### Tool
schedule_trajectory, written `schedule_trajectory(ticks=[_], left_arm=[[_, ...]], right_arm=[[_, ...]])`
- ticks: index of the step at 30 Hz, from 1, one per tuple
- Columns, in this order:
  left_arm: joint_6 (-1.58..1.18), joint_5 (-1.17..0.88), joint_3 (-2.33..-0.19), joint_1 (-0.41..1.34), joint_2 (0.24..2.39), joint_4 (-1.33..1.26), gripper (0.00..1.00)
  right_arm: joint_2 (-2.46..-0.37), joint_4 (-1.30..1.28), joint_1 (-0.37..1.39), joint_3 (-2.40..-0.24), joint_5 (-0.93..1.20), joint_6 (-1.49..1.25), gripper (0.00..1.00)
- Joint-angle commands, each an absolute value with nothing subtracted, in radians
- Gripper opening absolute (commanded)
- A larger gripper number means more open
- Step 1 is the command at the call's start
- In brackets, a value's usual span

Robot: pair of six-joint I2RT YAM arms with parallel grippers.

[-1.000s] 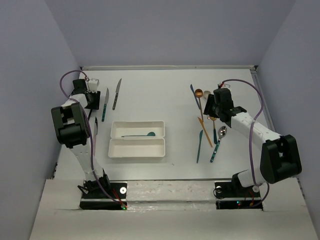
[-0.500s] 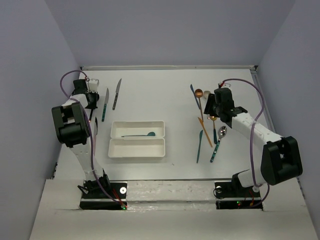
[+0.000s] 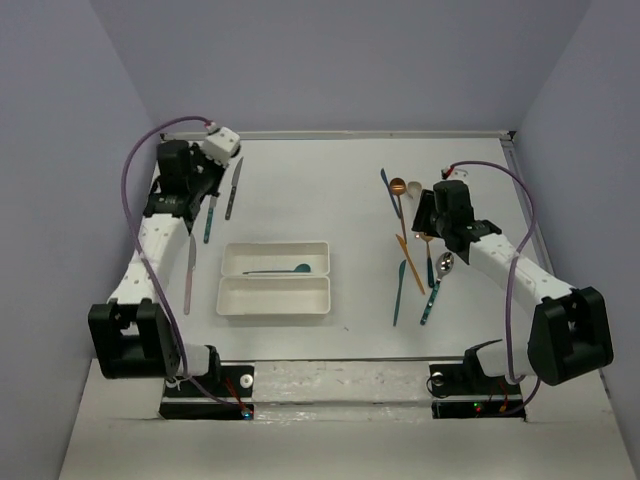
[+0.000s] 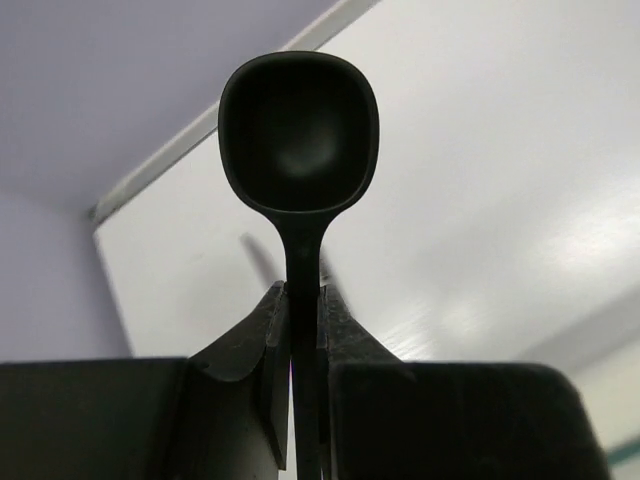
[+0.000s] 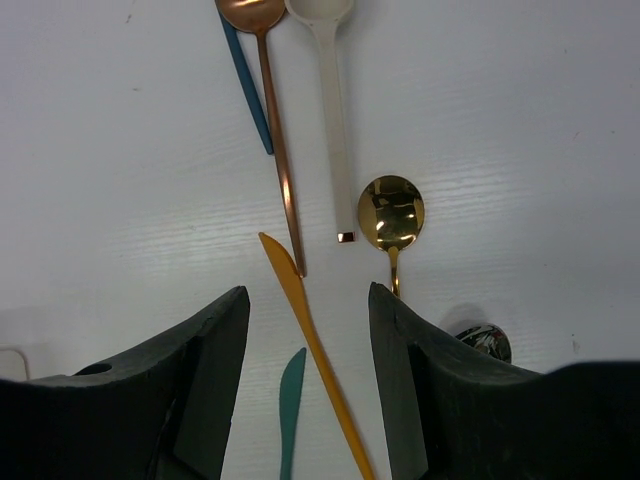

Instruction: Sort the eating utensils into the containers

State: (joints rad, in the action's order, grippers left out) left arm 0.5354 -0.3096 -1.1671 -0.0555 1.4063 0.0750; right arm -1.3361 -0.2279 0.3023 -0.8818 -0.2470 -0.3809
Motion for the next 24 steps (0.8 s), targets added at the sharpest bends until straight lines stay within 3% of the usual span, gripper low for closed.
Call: schedule_trajectory(ticks=[1,3,11,24], left_arm=[[0.835,-0.376,-0.994,0.223,1.260,0.113,0.00],[0.906,-0.373,-0.922,0.317,1.246,0.110,0.00],[1.060,-0.393,-0.871,0.414,1.316,0.112,0.00],[1.167,-0.410,-0.818,0.448,1.344,0.158,0.00]], right_arm=[[-1.302,-0.196,0.301,-0.864,-0.275,-0.360,0.57],[-1.301,-0.196,0.301,-0.859,-0.272,-0.360,0.57],[-1.304,-0.196,0.301,-0.831,-0.285,-0.364,0.57],[-1.322,-0.196,0.301,-0.831,-0.296,-0.362,0.57]])
